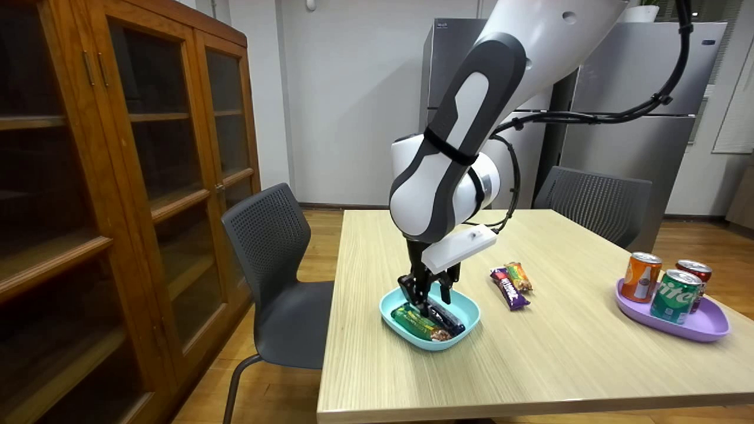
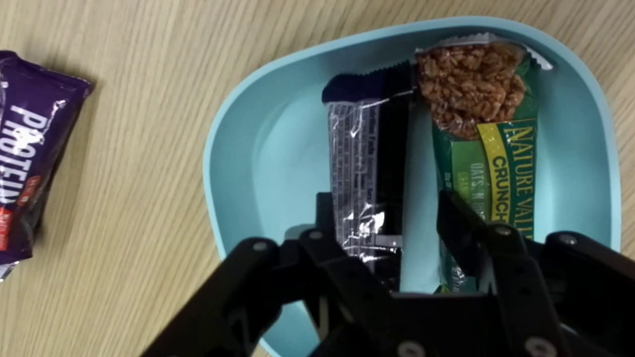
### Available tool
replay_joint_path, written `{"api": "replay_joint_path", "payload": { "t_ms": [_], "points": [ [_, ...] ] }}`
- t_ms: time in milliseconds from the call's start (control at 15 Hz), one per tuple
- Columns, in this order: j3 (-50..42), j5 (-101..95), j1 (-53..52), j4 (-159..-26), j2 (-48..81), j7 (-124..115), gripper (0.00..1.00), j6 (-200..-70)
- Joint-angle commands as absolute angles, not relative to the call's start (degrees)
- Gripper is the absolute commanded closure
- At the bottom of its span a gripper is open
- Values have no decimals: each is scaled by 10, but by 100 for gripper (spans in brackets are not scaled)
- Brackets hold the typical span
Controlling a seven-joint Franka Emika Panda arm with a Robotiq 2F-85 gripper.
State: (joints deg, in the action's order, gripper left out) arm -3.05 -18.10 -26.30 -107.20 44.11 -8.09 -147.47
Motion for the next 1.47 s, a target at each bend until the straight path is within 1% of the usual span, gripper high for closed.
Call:
{"api": "replay_joint_path", "payload": {
  "t_ms": [0, 67, 133, 1400],
  "points": [
    [-21, -195, -253, -1064, 436, -73, 11, -1458],
    [-21, -193, -251, -1064, 434, -74, 3, -1459],
    [-21, -191, -249, -1064, 432, -75, 0, -1460],
    [-41, -116, -160, -1016, 443, -134, 0, -1472]
  ]
}}
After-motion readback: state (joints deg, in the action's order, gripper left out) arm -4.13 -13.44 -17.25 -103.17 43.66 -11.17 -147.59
